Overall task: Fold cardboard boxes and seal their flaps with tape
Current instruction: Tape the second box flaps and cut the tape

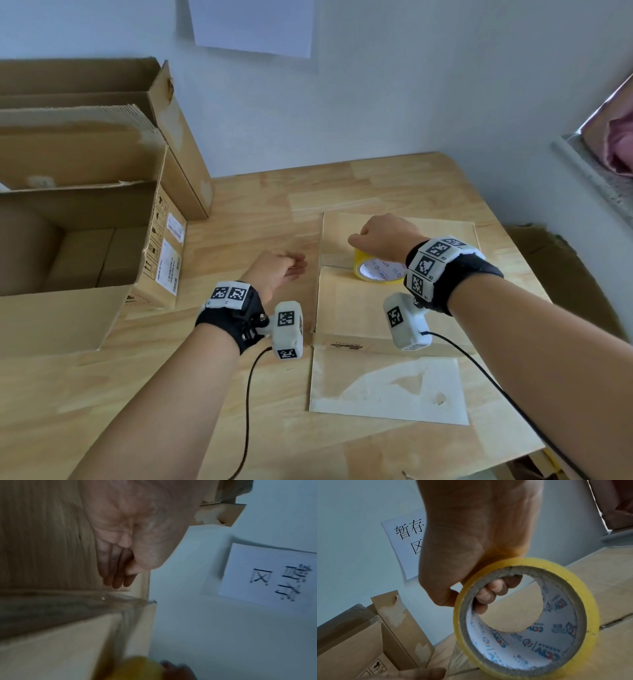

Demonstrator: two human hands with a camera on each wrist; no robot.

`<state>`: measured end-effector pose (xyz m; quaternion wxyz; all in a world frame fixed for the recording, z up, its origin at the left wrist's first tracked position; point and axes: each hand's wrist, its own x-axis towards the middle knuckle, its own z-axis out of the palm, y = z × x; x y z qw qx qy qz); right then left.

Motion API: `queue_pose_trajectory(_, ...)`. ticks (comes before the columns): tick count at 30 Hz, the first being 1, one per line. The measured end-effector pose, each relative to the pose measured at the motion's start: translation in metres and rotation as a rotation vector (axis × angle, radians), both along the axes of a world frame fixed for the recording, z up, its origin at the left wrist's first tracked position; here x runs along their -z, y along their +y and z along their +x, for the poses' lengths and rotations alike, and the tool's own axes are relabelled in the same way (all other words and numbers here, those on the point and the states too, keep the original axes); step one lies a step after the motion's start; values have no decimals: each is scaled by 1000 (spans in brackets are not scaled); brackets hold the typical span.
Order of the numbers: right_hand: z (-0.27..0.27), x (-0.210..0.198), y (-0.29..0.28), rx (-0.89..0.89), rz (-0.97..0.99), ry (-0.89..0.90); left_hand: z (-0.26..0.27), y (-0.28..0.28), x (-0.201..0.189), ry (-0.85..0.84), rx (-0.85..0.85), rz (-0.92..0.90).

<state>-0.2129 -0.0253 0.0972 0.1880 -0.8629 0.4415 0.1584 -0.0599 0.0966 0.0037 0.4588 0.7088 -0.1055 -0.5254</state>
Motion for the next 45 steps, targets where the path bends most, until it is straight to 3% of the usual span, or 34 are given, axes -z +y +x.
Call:
queue_pose_trajectory(8,-4,0,-4,-13,53,-19,-49,-15,-1,-116,128,7)
queue_pose_trajectory(13,-7,3,-9,-74,80,-24,-77,-8,-10,-402,272,-22)
queue_pose_trajectory(21,-24,2,-25,-132,206,-140,-90,-9,-7,-563,189,37)
queue_pose_trajectory(30,-45,12,-31,-133,235,-336,-90,-14,0,-612,169,105)
queue_pose_trajectory(37,-99,-3,-69,-48,115,-383,-88,-16,5,-679,130,187)
queue_pose_trajectory(45,-149,12,-78,47,-37,-274,-102,-20,-2,-781,139,196)
